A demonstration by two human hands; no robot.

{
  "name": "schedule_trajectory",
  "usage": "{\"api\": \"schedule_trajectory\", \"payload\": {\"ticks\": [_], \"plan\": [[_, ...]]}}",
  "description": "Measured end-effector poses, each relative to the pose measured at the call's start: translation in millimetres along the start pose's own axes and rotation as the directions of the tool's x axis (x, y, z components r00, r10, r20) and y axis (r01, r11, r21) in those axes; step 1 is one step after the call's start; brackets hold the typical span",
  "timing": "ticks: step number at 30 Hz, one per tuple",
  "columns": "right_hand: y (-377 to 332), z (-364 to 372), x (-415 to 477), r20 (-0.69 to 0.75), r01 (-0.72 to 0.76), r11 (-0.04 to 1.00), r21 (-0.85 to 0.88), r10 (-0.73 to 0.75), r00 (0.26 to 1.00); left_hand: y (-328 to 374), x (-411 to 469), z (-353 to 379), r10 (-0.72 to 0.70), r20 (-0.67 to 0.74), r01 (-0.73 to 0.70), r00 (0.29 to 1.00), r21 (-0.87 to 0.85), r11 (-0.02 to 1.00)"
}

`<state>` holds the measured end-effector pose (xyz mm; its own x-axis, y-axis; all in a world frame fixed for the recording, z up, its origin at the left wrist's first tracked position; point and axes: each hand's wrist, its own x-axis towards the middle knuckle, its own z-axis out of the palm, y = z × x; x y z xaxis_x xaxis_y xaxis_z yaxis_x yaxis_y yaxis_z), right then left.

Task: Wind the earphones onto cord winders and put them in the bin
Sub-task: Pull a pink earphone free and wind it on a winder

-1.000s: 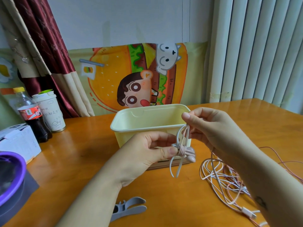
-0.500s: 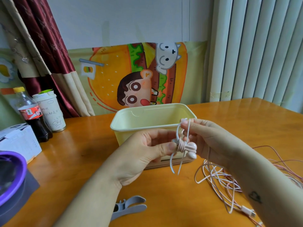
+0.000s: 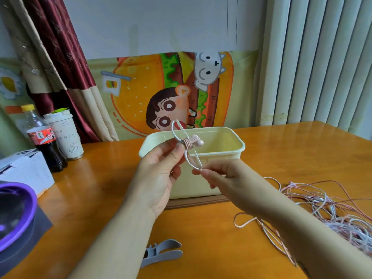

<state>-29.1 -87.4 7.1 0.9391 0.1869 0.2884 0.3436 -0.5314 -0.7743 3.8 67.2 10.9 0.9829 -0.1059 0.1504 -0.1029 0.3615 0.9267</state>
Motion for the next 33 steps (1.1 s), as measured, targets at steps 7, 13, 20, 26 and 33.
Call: {"api": "schedule_trajectory", "payload": {"ticks": [7, 13, 20, 26, 33], "plan": [[-11, -17, -5, -0.033, 0.072, 0.989, -0.132, -0.077, 0.997, -6, 0, -2, 0.062, 0.015, -0.064, 0.998, 0.165, 0.984], [-21, -31, -9, -0.127, 0.089, 0.961, -0.261, -0.125, 0.984, -8, 1, -4, 0.083, 0.157, -0.151, 0.984, 0.49, 0.859], [-16, -46, -9, -0.159, 0.197, 0.945, -0.263, -0.244, 0.957, -1, -5, -5, -0.091, 0.353, -0.134, 0.931, 0.564, 0.815], [-13, -42, -7, -0.261, 0.323, 0.944, -0.071, -0.33, 0.907, 0, -9, -4, -0.245, 0.485, -0.026, 0.84, 0.486, 0.873], [-9, -34, -3, -0.41, 0.323, 0.946, -0.028, -0.305, 0.859, 2, -14, 2, -0.257, 0.544, -0.071, 0.799, 0.509, 0.858]]}}
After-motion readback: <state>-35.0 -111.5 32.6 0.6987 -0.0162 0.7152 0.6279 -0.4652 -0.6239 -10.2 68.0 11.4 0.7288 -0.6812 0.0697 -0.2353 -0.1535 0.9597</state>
